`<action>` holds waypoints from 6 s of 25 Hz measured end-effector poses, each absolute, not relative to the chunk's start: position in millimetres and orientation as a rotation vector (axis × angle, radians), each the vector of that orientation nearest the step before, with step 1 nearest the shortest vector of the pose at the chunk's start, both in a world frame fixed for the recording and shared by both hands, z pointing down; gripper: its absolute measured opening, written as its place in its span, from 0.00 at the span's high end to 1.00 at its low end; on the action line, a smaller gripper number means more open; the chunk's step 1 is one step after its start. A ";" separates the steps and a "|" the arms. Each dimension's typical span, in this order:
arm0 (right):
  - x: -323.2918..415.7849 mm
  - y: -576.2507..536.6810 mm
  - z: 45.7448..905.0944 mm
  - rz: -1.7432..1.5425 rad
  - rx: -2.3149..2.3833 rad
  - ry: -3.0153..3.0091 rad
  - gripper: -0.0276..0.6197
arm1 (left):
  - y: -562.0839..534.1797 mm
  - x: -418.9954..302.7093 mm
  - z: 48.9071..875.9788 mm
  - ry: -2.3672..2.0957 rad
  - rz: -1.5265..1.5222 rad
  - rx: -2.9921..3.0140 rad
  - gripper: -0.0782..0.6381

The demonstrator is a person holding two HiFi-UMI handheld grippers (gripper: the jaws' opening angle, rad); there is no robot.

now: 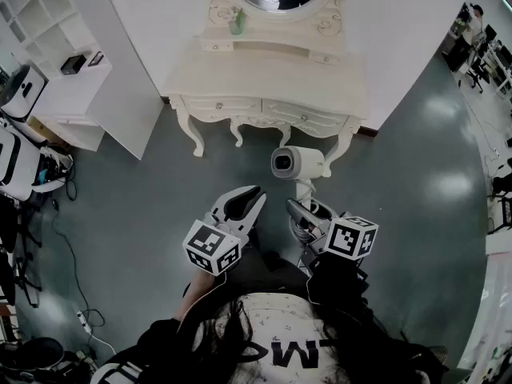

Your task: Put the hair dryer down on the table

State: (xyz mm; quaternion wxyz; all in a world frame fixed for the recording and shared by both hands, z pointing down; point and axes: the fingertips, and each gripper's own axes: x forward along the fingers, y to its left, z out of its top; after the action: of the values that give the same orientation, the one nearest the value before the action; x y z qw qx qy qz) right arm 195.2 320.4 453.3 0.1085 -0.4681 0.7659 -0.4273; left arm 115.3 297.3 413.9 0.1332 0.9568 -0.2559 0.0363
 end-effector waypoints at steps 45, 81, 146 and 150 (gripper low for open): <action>174.8 137.6 452.0 -1.329 -1.389 2.185 0.59 | 105.0 102.2 415.1 -0.675 0.166 2.778 0.81; 127.7 -26.7 465.1 -1.404 -1.364 2.227 0.59 | -52.7 43.1 440.2 -0.727 0.141 2.719 0.81; 1.7 -327.0 592.2 -1.808 -1.286 2.527 0.59 | -309.5 -88.1 451.9 -1.030 0.168 2.570 0.81; -8.3 -342.6 612.8 -1.840 -1.348 2.558 0.59 | -321.9 -96.0 451.6 -0.999 0.157 2.588 0.81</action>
State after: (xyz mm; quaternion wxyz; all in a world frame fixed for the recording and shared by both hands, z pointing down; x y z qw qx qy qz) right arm -8.3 -342.6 612.8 -0.1423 -0.3894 0.7388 -0.5313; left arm -96.0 -321.9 451.6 0.1804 0.9161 -0.3537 0.0554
